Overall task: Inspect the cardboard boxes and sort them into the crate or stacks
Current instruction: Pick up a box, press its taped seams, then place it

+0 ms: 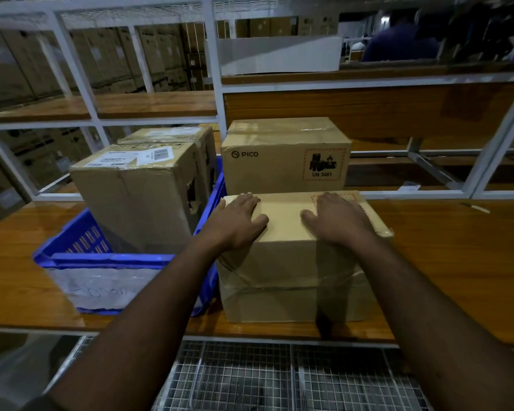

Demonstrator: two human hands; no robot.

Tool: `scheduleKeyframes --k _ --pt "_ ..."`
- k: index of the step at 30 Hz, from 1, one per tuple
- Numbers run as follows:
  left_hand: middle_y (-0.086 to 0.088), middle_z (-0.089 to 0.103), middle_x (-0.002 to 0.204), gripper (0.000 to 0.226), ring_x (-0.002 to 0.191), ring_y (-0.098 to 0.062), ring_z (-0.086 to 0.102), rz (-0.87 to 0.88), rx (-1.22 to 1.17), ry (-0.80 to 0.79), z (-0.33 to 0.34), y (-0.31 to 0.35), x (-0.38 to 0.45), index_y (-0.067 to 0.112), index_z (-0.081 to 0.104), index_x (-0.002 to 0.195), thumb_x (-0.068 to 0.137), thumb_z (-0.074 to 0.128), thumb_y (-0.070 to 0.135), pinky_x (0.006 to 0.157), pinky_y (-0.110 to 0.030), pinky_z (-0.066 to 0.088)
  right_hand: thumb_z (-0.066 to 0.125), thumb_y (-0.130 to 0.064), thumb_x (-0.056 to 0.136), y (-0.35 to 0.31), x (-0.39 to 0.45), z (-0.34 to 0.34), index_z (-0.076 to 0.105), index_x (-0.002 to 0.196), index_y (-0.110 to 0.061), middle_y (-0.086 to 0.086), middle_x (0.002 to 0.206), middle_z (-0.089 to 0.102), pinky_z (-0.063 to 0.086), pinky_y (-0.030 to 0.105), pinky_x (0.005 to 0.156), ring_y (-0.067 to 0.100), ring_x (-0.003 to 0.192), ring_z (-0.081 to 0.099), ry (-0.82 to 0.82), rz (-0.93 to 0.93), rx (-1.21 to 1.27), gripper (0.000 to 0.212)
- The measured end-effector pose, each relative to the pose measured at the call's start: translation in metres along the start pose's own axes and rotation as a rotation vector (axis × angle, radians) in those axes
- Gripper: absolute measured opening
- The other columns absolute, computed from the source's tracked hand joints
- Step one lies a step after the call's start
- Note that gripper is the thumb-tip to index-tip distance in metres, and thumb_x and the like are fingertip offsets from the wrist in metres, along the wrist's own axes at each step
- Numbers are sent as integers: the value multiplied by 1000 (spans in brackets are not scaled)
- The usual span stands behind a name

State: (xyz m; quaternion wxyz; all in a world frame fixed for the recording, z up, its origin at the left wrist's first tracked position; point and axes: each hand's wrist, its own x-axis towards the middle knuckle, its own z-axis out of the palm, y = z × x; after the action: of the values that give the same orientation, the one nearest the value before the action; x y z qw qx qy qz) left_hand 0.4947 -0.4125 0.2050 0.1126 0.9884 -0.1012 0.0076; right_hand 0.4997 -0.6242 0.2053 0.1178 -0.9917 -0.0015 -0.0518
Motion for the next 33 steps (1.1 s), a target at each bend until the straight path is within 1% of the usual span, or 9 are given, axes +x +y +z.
scheduleKeyframes --k 3,6,9,14,16,19,21,25,33 --pt "-1 24 167 63 152 -17 22 -12 -39 83 0 2 -10 20 29 159 103 38 46 125 -43 16 40 -58 97 10 -7 1 45 146 -17 4 154 42 24 47 120 24 142 37 74 37 2 63" --pt "0 48 153 57 133 -21 49 -48 -146 233 4 -4 -29 24 46 149 97 40 45 105 -39 43 41 -53 99 27 -23 4 51 141 -17 4 149 50 27 47 119 22 139 43 183 76 20 56" --pt "4 42 158 60 140 -17 44 -41 -214 265 11 -11 -40 25 45 151 96 39 47 110 -38 41 40 -50 101 38 -35 8 51 141 -16 5 150 48 23 43 119 20 141 41 253 63 10 55" --pt "4 41 159 51 143 -15 40 -62 -183 311 14 -12 -30 24 46 151 104 42 40 112 -35 38 44 -49 99 33 -27 1 61 127 -15 6 133 62 42 43 107 22 120 57 247 63 26 47" --pt "4 46 156 49 140 -15 45 -62 -195 322 16 -16 -30 24 50 149 103 43 41 110 -37 42 44 -47 100 35 -29 1 61 128 -15 5 135 61 41 43 110 21 122 57 258 43 31 46" --pt "2 72 120 42 103 -14 66 -45 -234 487 22 -12 -35 22 69 125 101 42 44 87 -38 55 44 -38 100 42 -40 9 66 111 -17 5 117 68 46 40 103 16 106 61 400 -43 58 32" --pt "3 75 92 48 80 -10 64 7 -197 631 30 -6 -45 20 76 107 102 36 47 72 -33 53 42 -33 102 46 -52 20 68 107 -16 5 112 70 44 40 101 16 104 62 534 -88 115 31" --pt "-3 72 123 53 119 -18 65 123 -168 737 55 -8 -62 15 73 122 105 37 49 105 -42 48 32 -43 102 59 -70 45 63 125 -11 9 130 63 32 47 112 23 127 52 617 -122 253 50" --pt "-1 67 133 62 129 -14 57 99 -169 693 56 -9 -61 17 68 130 100 37 61 105 -39 50 35 -50 98 62 -60 41 66 119 -12 7 124 66 41 42 105 20 121 55 624 -116 398 54"
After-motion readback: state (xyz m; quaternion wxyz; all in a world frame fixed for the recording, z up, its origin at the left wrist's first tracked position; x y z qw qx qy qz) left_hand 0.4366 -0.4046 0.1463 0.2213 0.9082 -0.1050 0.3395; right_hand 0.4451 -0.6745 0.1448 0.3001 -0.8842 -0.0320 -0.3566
